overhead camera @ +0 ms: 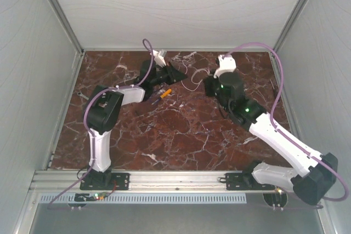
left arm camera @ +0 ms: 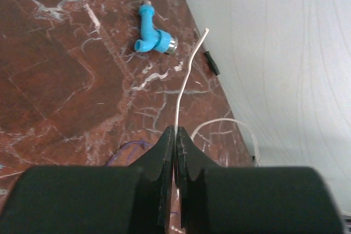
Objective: Zip-tie the wires
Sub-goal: Place the cable at the center of the board.
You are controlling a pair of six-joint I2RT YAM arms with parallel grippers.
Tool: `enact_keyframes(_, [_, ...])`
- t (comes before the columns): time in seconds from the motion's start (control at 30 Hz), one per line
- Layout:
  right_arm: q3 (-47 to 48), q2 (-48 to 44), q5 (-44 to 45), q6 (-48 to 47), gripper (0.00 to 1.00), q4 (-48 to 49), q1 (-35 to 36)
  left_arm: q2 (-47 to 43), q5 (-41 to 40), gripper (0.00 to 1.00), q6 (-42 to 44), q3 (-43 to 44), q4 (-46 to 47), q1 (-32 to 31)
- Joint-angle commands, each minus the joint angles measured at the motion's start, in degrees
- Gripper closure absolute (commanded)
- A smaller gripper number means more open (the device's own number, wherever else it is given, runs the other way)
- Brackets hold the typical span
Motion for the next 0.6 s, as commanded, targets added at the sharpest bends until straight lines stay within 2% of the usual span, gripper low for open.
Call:
enact_keyframes(0.0, [-8.02, -6.84, 7.55, 10.26, 1.0, -9.37, -2.43, 3.94, -0.25, 1.0, 5.77, 4.55, -4.94, -0.28])
enact_keyframes(0.33, [-18.87, -19.5, 8.57, 23.37, 1.0, -24.82, -5.14, 10.68, -0.87, 1.0, 10.13, 14.68, -13.8, -4.67])
enact_keyframes(0.57, [-25.21, -28.3, 5.88, 33.66, 1.0, -31.61, -5.68, 14.67, -1.19, 1.0, 13.46, 22.75, -20.43, -7.73])
